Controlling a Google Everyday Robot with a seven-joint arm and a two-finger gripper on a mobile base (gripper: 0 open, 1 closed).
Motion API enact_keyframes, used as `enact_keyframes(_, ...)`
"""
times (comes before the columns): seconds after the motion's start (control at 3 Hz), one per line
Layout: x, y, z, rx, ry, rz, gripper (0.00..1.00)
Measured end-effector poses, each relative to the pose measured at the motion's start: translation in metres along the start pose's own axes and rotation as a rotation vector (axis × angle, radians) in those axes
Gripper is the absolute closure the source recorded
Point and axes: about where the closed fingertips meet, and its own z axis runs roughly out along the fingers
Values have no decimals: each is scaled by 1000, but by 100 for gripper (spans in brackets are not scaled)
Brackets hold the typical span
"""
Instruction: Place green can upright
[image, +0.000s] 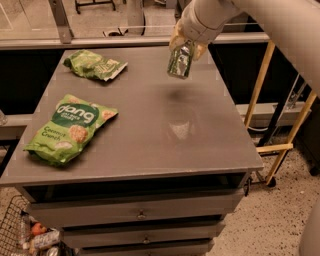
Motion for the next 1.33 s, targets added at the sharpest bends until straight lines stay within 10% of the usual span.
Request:
enact_keyframes(0.67, 3, 9, 33, 40, 10, -308, 100)
enact_keyframes(1.33, 4, 10, 37, 64, 37, -335, 100)
